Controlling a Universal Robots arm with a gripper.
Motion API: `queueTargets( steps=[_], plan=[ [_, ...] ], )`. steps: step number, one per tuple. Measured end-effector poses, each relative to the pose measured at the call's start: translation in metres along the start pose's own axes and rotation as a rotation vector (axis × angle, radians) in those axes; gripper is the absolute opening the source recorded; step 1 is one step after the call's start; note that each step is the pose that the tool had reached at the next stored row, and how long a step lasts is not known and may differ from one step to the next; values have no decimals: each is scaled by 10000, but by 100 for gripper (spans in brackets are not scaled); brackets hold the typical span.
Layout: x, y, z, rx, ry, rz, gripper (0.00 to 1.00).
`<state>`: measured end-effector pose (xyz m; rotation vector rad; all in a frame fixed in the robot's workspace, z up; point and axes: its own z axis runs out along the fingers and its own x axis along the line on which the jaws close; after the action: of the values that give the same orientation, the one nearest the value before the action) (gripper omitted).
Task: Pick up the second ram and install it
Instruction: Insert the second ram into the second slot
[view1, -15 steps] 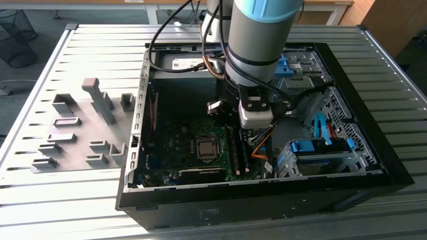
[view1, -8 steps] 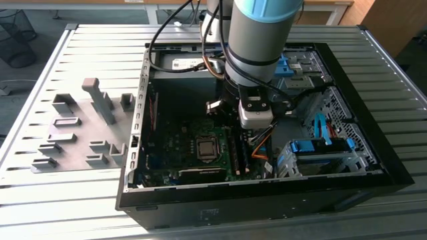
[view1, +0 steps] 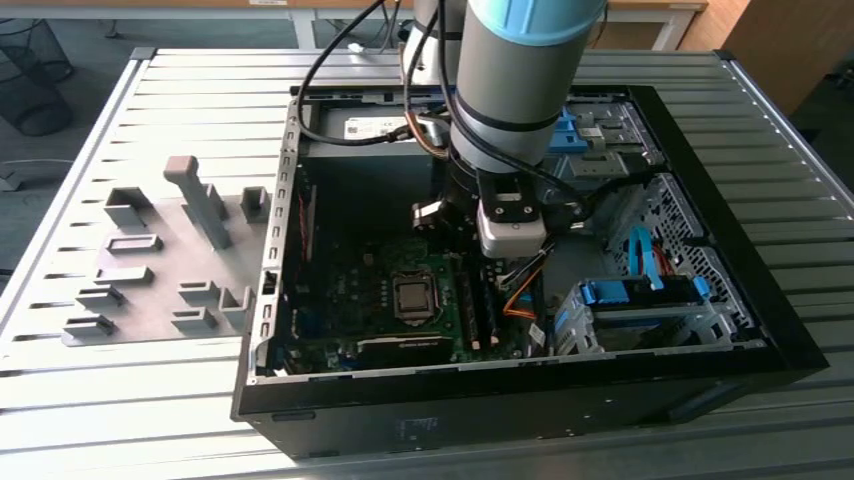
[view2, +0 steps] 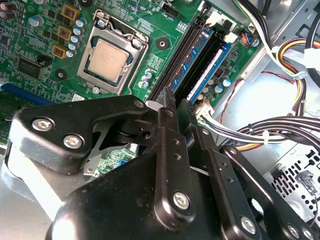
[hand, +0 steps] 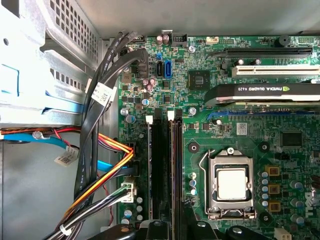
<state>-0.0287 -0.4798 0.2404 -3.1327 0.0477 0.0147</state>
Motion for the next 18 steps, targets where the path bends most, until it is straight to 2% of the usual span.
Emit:
queueTargets(
  steps=[3,4,12,18],
  plan=[
    [2,0,12,5,2,0,25],
    [6,0,23,2,1,-2,31],
    [25,0,130,2,1,10,31],
    [26,1,180,2,1,26,31]
  ],
)
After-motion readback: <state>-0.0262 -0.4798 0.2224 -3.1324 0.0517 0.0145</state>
